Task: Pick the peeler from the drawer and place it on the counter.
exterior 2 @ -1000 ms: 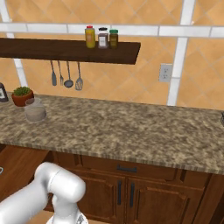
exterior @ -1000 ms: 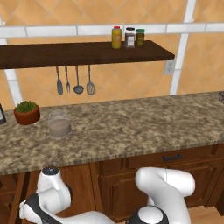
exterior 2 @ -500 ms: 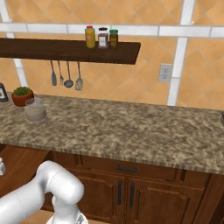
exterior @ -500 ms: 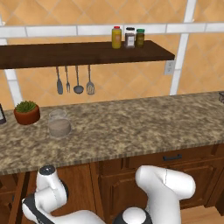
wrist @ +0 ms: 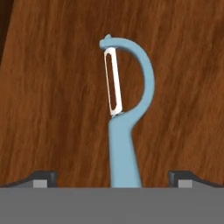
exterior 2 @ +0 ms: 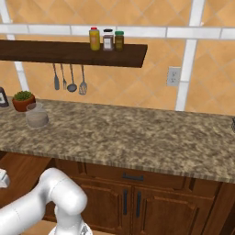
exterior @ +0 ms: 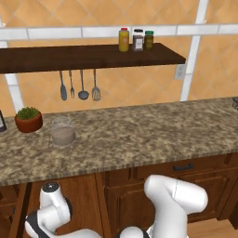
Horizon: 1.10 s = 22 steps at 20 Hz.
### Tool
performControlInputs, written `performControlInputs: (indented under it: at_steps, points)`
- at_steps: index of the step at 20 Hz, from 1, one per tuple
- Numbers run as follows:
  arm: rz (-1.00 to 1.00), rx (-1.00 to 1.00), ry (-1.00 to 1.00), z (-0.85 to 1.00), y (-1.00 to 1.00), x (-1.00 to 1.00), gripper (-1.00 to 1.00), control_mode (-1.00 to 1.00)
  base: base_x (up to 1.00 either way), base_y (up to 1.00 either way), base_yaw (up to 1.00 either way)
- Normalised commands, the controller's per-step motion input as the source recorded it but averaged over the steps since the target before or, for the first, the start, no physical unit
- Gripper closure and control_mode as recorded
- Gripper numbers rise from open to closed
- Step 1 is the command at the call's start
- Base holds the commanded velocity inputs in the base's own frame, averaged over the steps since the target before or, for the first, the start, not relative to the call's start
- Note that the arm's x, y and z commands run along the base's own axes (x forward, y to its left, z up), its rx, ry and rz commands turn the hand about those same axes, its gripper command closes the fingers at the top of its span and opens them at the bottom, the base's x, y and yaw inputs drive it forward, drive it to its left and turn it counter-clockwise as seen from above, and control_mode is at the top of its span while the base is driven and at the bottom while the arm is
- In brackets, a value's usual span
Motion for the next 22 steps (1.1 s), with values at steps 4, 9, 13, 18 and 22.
performControlInputs:
  at_steps: [4,9,13,18,22]
  points:
    - [0.0,-0.04,0.0,-0.52,0.0,0.06,-1.0,-1.0,0.0,0.0,0.0]
    - [0.0,-0.02,0.0,-0.39,0.0,0.0,1.0,-1.0,0.0,0.0,0.0]
    - [0.0,0.0,0.0,0.0,0.0,0.0,1.0,-1.0,0.0,0.0,0.0]
    - [0.0,0.0,-0.01,-0.05,0.0,-0.01,1.0,-1.0,0.0,0.0,0.0]
    - [0.0,0.0,-0.09,0.3,-0.08,-0.21,1.0,-1.0,0.0,0.0,0.0]
